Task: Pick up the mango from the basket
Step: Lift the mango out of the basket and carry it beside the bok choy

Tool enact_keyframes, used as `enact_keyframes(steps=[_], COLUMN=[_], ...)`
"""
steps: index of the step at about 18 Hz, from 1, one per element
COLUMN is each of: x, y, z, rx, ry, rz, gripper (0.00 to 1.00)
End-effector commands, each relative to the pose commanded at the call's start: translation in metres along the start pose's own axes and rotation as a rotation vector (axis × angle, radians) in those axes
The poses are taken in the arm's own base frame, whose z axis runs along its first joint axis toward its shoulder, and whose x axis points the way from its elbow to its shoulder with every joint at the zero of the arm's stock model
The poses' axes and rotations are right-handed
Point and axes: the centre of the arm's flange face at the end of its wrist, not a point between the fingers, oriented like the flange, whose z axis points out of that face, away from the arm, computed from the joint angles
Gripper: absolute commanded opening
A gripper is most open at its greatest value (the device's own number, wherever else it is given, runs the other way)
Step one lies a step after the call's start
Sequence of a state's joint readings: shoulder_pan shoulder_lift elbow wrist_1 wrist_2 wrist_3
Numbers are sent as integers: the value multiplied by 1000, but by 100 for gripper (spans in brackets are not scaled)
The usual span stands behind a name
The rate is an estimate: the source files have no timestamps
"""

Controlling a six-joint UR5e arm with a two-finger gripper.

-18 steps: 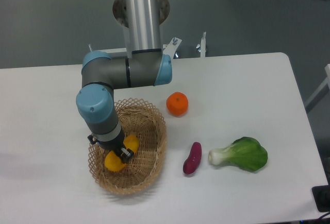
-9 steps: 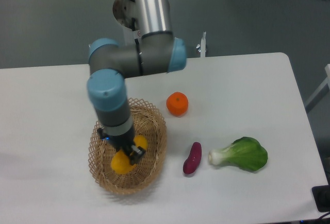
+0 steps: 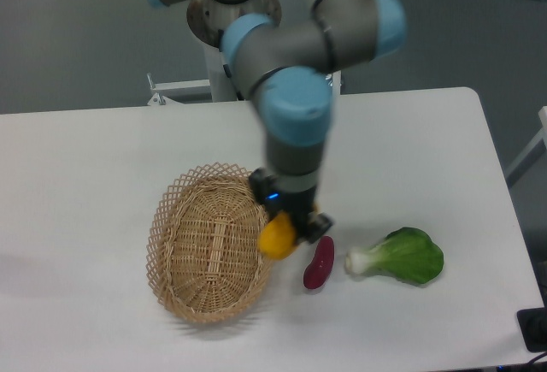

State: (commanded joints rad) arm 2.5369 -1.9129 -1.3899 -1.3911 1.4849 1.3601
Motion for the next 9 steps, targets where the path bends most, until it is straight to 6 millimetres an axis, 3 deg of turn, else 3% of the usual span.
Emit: enact_keyframes(steps=[5,9], x=[-26,-36], y=[76,106], z=[-28,-34], rx=[15,16], ry=[-5,-18], rz=[86,119], gripper=[49,49])
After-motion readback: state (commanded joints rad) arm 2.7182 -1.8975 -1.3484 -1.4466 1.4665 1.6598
